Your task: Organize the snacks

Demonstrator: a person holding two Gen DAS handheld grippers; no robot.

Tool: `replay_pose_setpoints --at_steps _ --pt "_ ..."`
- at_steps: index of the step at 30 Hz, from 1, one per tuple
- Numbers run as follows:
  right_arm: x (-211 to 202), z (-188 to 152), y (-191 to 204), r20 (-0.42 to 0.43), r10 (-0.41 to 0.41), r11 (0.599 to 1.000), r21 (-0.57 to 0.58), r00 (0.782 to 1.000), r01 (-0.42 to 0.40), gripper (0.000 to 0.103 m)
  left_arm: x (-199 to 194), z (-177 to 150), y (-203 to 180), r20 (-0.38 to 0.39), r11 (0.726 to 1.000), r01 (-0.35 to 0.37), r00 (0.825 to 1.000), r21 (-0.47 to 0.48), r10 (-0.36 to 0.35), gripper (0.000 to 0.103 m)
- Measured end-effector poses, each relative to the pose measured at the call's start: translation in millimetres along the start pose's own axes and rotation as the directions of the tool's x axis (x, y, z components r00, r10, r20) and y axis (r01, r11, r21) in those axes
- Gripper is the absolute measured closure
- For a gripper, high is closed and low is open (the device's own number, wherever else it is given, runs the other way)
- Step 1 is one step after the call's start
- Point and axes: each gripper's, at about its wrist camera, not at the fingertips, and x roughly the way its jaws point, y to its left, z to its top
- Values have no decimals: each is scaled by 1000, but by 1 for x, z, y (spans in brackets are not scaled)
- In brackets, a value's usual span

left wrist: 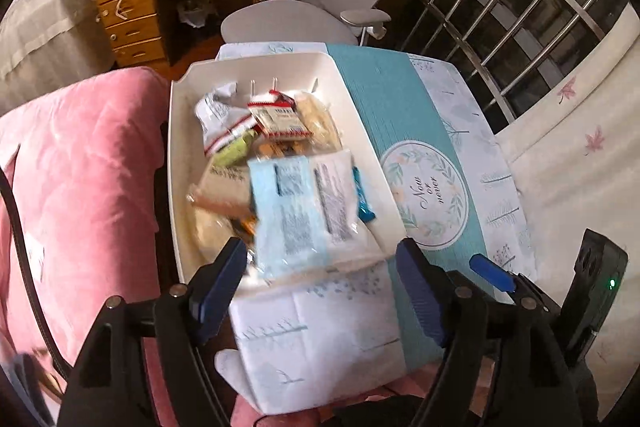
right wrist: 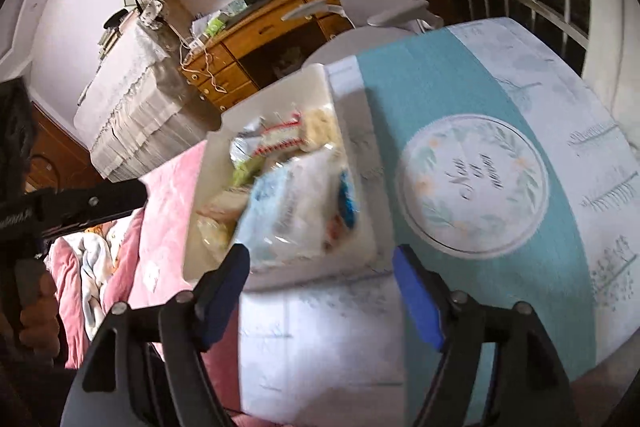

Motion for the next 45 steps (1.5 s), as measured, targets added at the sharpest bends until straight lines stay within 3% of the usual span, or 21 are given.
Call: replay_pose_setpoints --at_steps 6,14,19,23,26,30,35,45 --pt "-19 2 -63 -82 -11 1000 5 997 12 20 11 -17 -63 12 997 -39 999 -69 40 27" --pt "-81 22 -138 -87 -77 993 -101 993 68 13 11 -37 -150 78 987 -34 996 -155 47 24" --pt "-122 39 -156 -105 -92 992 -98 990 82 12 -10 -43 -196 150 989 -51 986 -140 72 21" --pt "-150 44 -154 -115 -83 994 -74 990 74 11 -31 -49 -229 174 988 -143 973 -66 152 21" --pt "-169 41 -147 -88 -70 995 -80 994 64 11 -43 -60 -243 203 983 -172 962 -59 181 17" --pt "-189 33 -135 -19 -130 983 -133 991 126 11 -48 -69 -251 225 970 -234 944 -66 243 11" --pt "-197 26 -133 -2 -175 972 -156 984 173 2 -51 -77 -251 258 954 -281 919 -105 299 2" --pt "-200 12 -132 3 -213 963 -169 977 211 0 -44 -91 -250 243 948 -297 917 -111 316 2"
